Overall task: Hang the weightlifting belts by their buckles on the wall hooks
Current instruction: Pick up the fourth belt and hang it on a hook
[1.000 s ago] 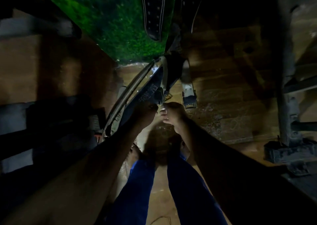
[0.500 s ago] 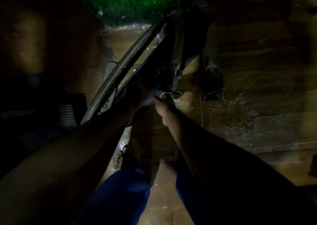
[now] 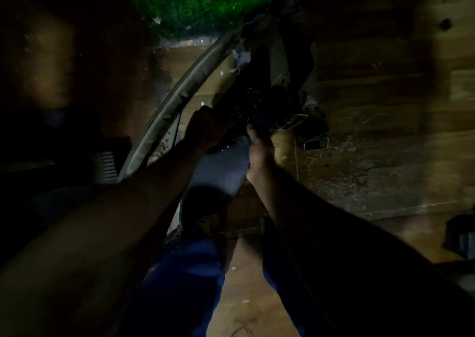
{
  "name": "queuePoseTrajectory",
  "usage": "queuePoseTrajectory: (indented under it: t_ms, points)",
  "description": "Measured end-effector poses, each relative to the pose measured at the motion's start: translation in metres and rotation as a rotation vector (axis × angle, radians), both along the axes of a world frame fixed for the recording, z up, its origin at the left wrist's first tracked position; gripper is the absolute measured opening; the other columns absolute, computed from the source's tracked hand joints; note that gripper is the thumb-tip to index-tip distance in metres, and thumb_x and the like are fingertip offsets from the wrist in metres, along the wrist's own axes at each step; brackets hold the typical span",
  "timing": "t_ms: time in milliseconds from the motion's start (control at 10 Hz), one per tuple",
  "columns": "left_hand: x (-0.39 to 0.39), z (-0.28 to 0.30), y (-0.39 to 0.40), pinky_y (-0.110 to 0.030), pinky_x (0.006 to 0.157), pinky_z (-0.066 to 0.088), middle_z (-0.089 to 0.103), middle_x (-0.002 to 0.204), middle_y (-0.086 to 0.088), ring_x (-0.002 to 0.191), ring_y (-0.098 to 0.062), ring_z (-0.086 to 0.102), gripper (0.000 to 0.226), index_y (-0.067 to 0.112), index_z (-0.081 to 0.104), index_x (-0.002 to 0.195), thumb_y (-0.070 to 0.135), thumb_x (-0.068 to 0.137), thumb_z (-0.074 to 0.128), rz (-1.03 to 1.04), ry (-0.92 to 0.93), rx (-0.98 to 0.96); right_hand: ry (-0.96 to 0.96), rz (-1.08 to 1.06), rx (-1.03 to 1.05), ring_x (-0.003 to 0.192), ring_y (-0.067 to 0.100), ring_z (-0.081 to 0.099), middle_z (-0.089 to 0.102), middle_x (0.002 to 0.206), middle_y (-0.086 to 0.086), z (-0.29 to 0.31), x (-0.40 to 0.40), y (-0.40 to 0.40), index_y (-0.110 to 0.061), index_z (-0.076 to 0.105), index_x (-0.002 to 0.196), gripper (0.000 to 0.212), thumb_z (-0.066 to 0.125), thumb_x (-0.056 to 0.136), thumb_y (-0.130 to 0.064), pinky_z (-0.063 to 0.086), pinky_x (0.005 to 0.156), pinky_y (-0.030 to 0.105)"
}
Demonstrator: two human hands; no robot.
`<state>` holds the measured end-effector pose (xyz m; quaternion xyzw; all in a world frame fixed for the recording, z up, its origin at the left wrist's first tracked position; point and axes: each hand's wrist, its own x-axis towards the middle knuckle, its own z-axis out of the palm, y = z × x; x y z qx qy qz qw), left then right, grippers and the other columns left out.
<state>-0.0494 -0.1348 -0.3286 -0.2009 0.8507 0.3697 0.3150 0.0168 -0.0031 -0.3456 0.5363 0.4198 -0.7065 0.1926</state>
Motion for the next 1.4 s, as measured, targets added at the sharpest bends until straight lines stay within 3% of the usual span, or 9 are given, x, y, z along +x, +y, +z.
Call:
queuePoseTrajectory:
  t_ms: [300,500,600,700,900,1100,1200,1300,1400]
  points:
    - [0.011,0.186,-0.016,-0.033,0.066,0.044,0.069,0.106,-0.019,0.096,-0.035,0.067,0.096,0.003,0.063,0.115,0.082,0.061,0.063,0.018,0.102,0.036,0.105,0.082,0.178,0.104,0.025,0.071,0.075,0.113,0.005,0.197,0.001,-0.006,-0.019,0.07,0.113,0.055,0.081,0.067,-0.048,0.055,0.098,0.05]
    - [0.034,0.313,-0.031,-0.032,0.056,0.043,0.058,0.079,-0.007,0.079,-0.032,0.064,0.062,0.014,0.054,0.088,0.072,0.071,0.069,0.0,0.143,0.037,0.059,0.077,0.027,0.094,0.025,0.073,0.076,0.103,0.007,0.322,0.039,-0.017,-0.016,0.07,0.107,0.031,0.075,0.084,-0.037,0.059,0.084,0.038]
    - [0.045,0.401,-0.028,-0.03,0.061,0.036,0.057,0.084,-0.005,0.083,-0.029,0.062,0.052,0.014,0.053,0.093,0.06,0.08,0.071,-0.07,0.174,-0.006,0.056,0.105,-0.035,0.102,0.028,0.072,0.076,0.107,0.007,0.39,0.059,-0.016,-0.017,0.072,0.107,0.05,0.082,0.069,-0.048,0.054,0.098,0.047]
    - [0.054,0.483,-0.021,-0.029,0.068,0.04,0.067,0.101,-0.015,0.097,-0.033,0.065,0.052,0.011,0.062,0.101,0.059,0.082,0.069,-0.098,0.207,-0.089,0.102,0.121,0.028,0.095,0.025,0.072,0.075,0.105,0.007,0.46,0.068,-0.004,-0.012,0.07,0.116,0.048,0.082,0.077,-0.036,0.06,0.083,0.039]
    - [0.091,0.587,-0.015,-0.036,0.072,0.051,0.072,0.094,-0.016,0.092,-0.034,0.069,0.055,0.017,0.051,0.065,0.068,0.077,0.067,0.051,0.298,-0.101,0.192,0.139,-0.123,0.112,0.033,0.067,0.068,0.127,0.017,0.556,0.064,0.019,-0.009,0.061,0.133,0.063,0.076,0.081,-0.041,0.054,0.097,0.046]
    - [0.12,0.69,-0.019,-0.041,0.087,0.056,0.07,0.113,-0.015,0.105,-0.037,0.066,0.069,0.014,0.068,0.109,0.074,0.078,0.057,0.141,0.379,-0.217,0.364,0.54,-0.135,0.13,0.018,0.054,0.059,0.139,-0.007,0.665,0.066,0.032,-0.027,0.067,0.122,0.047,0.076,0.081,-0.048,0.039,0.114,0.045]
    - [0.113,0.73,-0.038,-0.041,0.083,0.06,0.075,0.106,-0.013,0.093,-0.029,0.072,0.096,0.007,0.071,0.104,0.087,0.05,0.068,0.298,0.319,0.054,0.464,0.676,-0.112,0.12,0.022,0.064,0.069,0.128,0.002,0.717,0.076,0.039,-0.021,0.067,0.123,0.046,0.08,0.081,-0.035,0.053,0.099,0.047]
    - [0.115,0.778,-0.044,-0.029,0.068,0.06,0.076,0.094,-0.01,0.074,-0.021,0.071,0.065,0.005,0.072,0.095,0.063,0.067,0.081,0.259,0.262,0.256,0.557,0.78,-0.16,0.109,0.025,0.069,0.071,0.122,0.01,0.765,0.082,0.048,-0.019,0.069,0.116,0.028,0.073,0.089,-0.024,0.06,0.084,0.043]
    - [0.129,0.813,-0.031,-0.025,0.057,0.045,0.067,0.076,-0.008,0.063,-0.018,0.059,0.042,0.006,0.067,0.08,0.047,0.083,0.075,0.287,0.426,0.235,0.586,0.839,-0.108,0.129,0.021,0.056,0.061,0.14,-0.002,0.815,0.086,0.045,-0.03,0.063,0.13,0.062,0.076,0.076,-0.059,0.041,0.109,0.057]
